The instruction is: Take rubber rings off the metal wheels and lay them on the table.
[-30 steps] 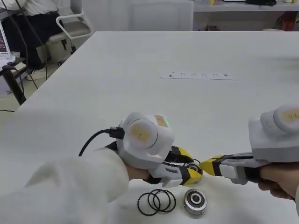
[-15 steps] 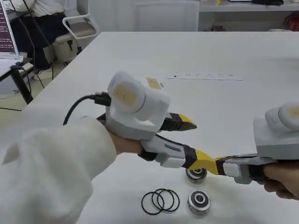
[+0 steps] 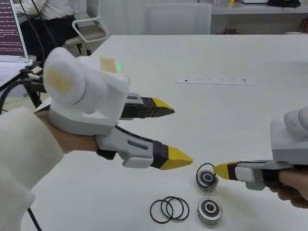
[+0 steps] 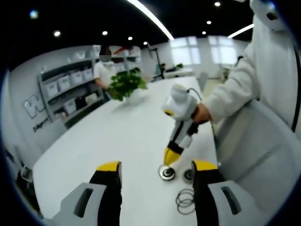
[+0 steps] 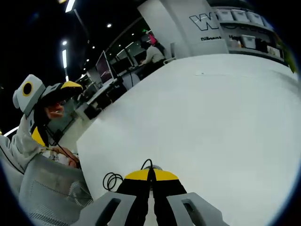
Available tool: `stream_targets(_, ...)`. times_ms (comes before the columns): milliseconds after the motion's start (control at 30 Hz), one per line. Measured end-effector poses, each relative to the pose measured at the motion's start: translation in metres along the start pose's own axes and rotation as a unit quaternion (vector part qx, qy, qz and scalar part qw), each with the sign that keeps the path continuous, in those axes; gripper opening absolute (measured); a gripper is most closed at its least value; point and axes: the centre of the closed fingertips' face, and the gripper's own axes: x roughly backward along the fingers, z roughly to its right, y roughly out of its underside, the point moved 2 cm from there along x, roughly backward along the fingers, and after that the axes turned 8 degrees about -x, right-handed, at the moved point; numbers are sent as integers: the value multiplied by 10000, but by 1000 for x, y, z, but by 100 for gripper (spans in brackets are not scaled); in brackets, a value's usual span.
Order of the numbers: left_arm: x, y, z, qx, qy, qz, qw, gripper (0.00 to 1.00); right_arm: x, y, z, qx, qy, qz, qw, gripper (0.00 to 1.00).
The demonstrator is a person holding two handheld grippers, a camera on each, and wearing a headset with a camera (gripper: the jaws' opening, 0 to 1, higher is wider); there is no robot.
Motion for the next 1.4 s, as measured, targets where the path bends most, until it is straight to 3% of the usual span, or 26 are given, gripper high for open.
stream_targets(167,30,-1,-5,-120,-320,-78,9994,63,3,-7,-4,-123,-96,144,9998,0)
stream_targets(300,46,3,-2,-79,-470,-112,9988,64,5,-10,-8,-198,-182,217,9994,0)
stream_targets(500,72,24,7,175,-777,-325,9963,67,5,-13,-18,-211,-343,293,9988,0)
stream_targets(733,96,52,20,652,-1177,-494,9897,68,4,-13,-35,-171,-603,292,9976,0)
stream_targets(967,99,75,44,1147,-1321,-590,9828,69,0,-4,-42,-80,-695,57,9975,0)
stream_targets(1100,95,82,55,1288,-1284,-621,9814,70,-2,3,-46,-27,-766,-101,9970,0)
stream_targets(1233,89,85,59,1386,-1285,-676,9796,72,-5,12,-54,82,-880,-322,9956,0)
stream_targets(1400,79,82,64,1423,-1162,-616,9810,72,-9,23,-63,266,-1002,-552,9931,0)
